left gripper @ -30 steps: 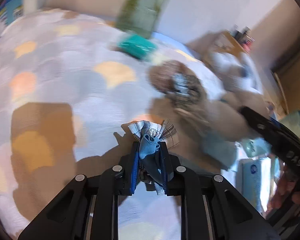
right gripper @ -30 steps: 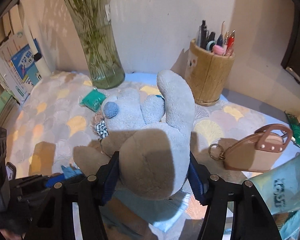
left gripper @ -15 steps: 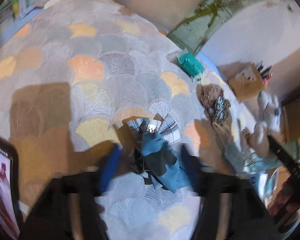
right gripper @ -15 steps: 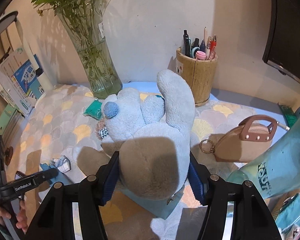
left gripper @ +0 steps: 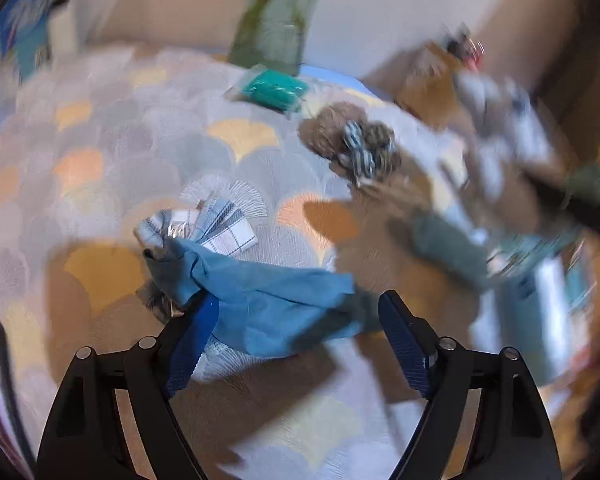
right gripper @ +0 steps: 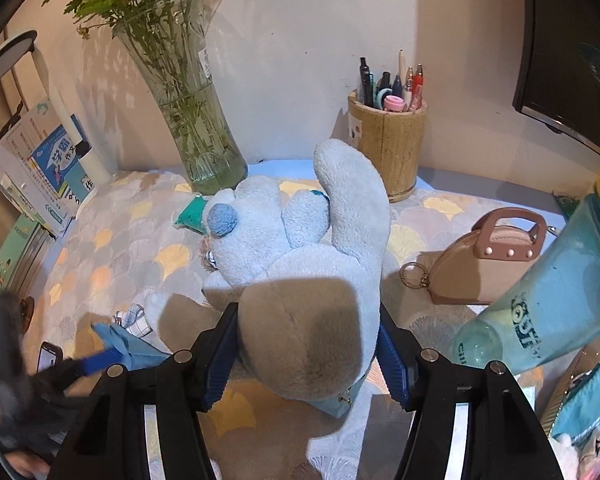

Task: Organize soft objects
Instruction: 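Lift the blue cloth with the left tool while the right carries the elephant to the plate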

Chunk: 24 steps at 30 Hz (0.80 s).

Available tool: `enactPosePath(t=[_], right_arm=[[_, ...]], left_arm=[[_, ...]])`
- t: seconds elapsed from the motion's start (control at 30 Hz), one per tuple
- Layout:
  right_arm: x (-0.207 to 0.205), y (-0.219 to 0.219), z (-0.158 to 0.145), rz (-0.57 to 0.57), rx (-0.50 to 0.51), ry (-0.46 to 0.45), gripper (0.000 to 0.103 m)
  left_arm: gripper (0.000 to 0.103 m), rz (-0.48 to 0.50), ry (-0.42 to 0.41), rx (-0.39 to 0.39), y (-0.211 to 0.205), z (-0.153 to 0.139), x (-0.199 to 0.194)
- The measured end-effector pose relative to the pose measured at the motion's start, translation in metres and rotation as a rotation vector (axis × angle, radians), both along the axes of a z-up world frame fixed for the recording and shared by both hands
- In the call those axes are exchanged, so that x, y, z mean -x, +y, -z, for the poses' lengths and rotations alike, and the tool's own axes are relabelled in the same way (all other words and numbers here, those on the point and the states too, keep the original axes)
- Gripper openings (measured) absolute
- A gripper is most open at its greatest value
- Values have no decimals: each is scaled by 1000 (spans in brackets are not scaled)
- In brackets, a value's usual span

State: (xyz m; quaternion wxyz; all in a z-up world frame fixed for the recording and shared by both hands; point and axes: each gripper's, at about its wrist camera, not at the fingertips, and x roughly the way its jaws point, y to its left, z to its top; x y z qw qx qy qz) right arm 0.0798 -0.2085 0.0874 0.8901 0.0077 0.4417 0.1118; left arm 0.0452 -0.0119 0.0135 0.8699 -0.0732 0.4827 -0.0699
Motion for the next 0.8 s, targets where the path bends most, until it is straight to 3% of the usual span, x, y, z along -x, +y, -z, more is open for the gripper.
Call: enactPosePath(t=[0.03,0.07,0.1,0.13,0.2,0.23,0.37,0.57,0.7,0.8], right_arm=[[1,-2,-1,6,0,-1,62],[2,-4,-1,10,-1,-2,62],[3,-5,-2,13,-4,-3,62],[4,-7,-3,15,-7,-4,62],[7,-8,-4,15,-10,-10,62],[8,-9,-4,14,-11,-11,62],[14,-7,-5,-2,-21,-16,62],[25,-6,-14,-19,-47,-40,62],[35,-8,-22,-25,-66,-58,62],[42,-12,-27,-32,-79,-69,62]], left_arm=[[72,28,-18,-80,-9,3,3],[60,40,-24,-133,-13,6,3],[51,35,-30,-153,-12,6,5],[44,-5,-31,-126,-4,5,5],[16,-68,-19,-69,11,3,0],[13,-90,-14,-35,20,2,0],[8,-146,-7,126,42,-4,5],[8,-183,-53,242,51,-29,14],[8,-169,-98,327,50,-46,24],[8,-125,-117,434,51,-53,28]])
